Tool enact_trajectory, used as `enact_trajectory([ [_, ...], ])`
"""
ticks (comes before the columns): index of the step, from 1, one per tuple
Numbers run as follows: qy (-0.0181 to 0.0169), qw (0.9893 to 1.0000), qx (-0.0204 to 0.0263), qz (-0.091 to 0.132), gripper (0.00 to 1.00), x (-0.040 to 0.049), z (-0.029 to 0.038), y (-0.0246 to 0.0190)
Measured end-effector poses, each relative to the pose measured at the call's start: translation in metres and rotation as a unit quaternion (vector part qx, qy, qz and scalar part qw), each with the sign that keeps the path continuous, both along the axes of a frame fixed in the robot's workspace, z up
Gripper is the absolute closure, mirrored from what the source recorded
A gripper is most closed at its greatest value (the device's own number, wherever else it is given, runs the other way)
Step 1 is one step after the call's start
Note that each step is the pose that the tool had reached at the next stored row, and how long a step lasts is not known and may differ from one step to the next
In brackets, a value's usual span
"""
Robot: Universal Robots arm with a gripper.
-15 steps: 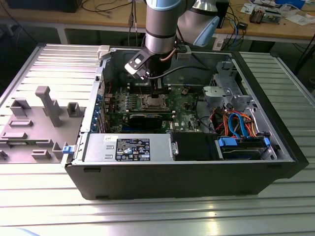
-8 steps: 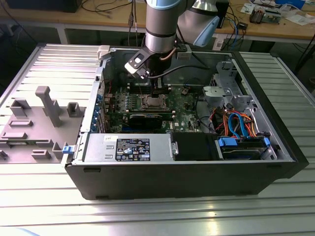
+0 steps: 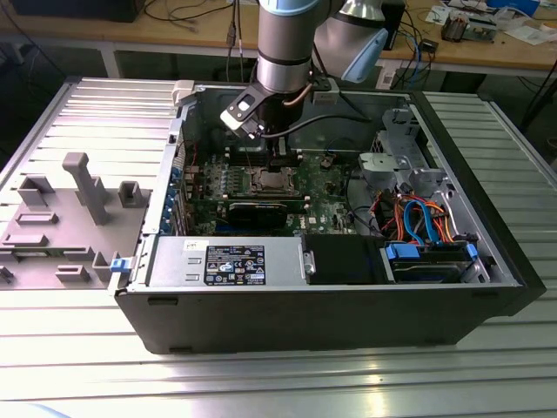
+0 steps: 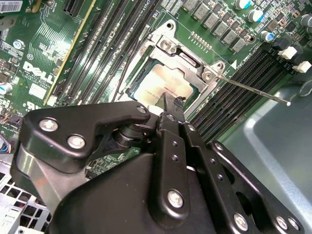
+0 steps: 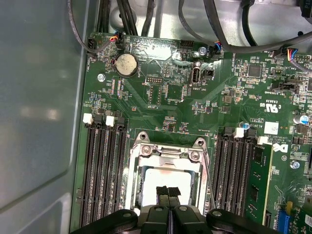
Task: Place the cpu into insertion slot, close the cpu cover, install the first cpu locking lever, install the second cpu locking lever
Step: 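Install the first cpu locking lever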
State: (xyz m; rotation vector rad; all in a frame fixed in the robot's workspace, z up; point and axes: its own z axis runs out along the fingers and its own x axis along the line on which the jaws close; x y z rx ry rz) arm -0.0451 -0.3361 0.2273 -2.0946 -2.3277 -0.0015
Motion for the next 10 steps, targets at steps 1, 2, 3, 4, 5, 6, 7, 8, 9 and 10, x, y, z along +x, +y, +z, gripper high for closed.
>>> enact_trajectory([
  [1,0.0,1.0,0.0,0.0,0.89,0.0,0.0002,0.0],
  [2,0.0001,1.0,-0.0001,0.0,0.89,0.0,0.0005,0.0],
  [3,0.0,1.0,0.0,0.0,0.89,0.0,0.0008,0.0],
  [4,0.0,1.0,0.0,0.0,0.89,0.0,0.001,0.0],
  [5,0.0,1.0,0.0,0.0,0.89,0.0,0.0014,0.0],
  [6,0.0,1.0,0.0,0.0,0.89,0.0,0.0016,0.0],
  [7,0.0,1.0,0.0,0.0,0.89,0.0,0.0019,0.0],
  [8,0.0,1.0,0.0,0.0,0.89,0.0,0.0023,0.0],
  [9,0.0,1.0,0.0,0.0,0.89,0.0,0.0026,0.0],
  [10,-0.0001,1.0,0.0001,0.0,0.89,0.0,0.0027,0.0],
])
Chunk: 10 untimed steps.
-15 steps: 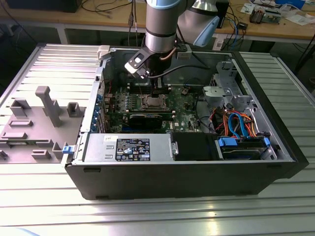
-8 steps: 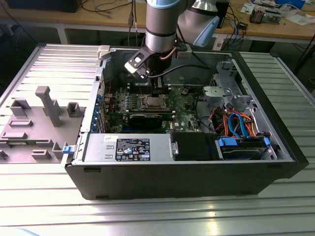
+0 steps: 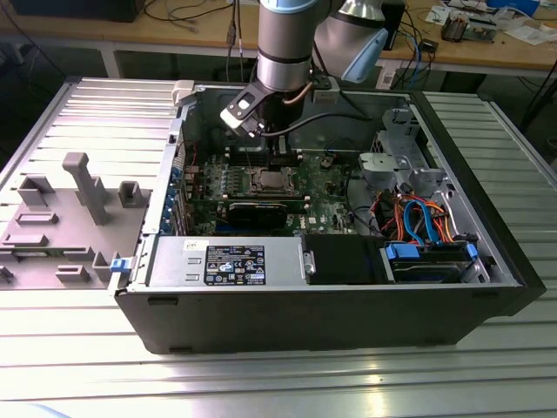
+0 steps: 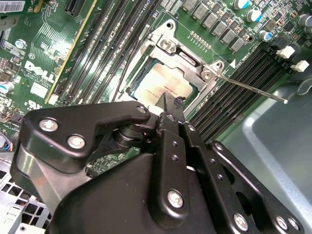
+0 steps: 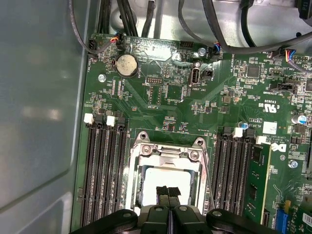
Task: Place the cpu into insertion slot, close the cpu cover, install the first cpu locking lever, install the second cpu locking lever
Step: 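Install the first cpu locking lever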
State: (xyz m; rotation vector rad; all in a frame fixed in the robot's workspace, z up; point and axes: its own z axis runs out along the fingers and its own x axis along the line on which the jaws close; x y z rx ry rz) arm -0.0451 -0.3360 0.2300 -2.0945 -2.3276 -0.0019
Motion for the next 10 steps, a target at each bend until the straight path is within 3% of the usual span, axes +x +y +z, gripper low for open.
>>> enact_trajectory([
  [10,0.0,1.0,-0.0001,0.0,0.89,0.0,0.0019,0.0],
])
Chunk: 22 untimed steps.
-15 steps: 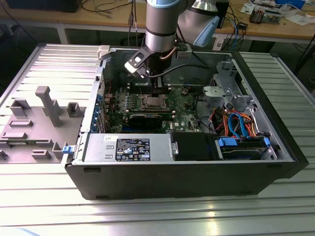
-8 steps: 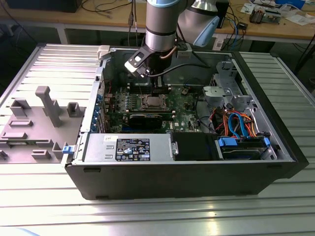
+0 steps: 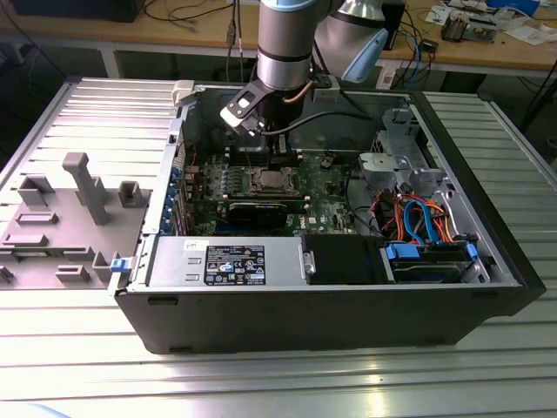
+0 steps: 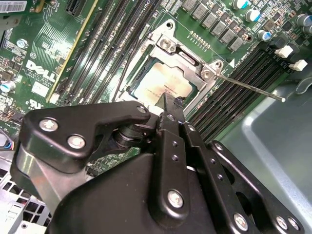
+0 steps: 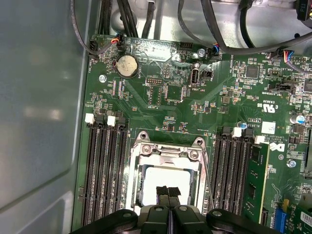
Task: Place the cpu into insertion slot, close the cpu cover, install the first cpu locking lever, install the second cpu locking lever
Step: 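Install the first cpu locking lever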
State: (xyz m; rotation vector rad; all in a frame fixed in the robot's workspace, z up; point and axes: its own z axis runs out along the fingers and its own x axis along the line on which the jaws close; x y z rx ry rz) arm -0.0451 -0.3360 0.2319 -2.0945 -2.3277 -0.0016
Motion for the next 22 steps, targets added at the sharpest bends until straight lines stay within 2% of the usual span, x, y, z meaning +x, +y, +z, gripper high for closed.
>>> enact_trajectory([
  [22,0.0,1.0,0.0,0.0,0.89,0.0,0.0046,0.0],
])
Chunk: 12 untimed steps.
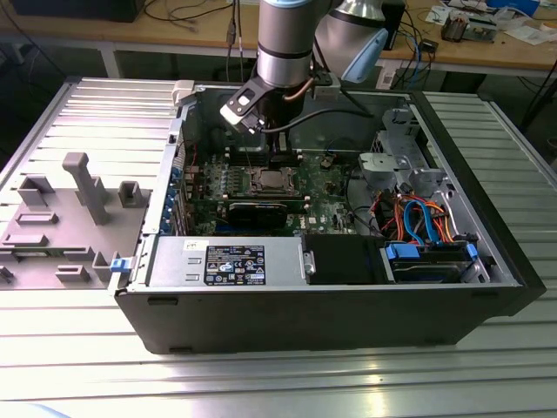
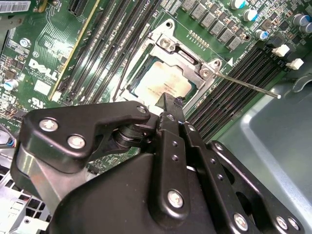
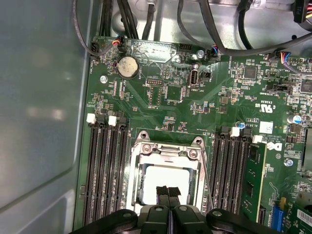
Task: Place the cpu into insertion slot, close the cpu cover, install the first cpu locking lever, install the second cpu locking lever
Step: 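Install the first cpu locking lever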
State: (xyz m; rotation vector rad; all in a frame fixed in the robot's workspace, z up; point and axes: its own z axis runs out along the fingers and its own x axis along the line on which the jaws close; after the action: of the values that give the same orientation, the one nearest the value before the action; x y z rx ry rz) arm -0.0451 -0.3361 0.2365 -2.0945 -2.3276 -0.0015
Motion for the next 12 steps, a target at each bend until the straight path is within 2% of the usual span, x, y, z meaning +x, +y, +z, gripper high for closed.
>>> enact_trajectory([
  [12,0.0,1.0,0.0001,0.0,0.89,0.0,0.0043,0.0],
])
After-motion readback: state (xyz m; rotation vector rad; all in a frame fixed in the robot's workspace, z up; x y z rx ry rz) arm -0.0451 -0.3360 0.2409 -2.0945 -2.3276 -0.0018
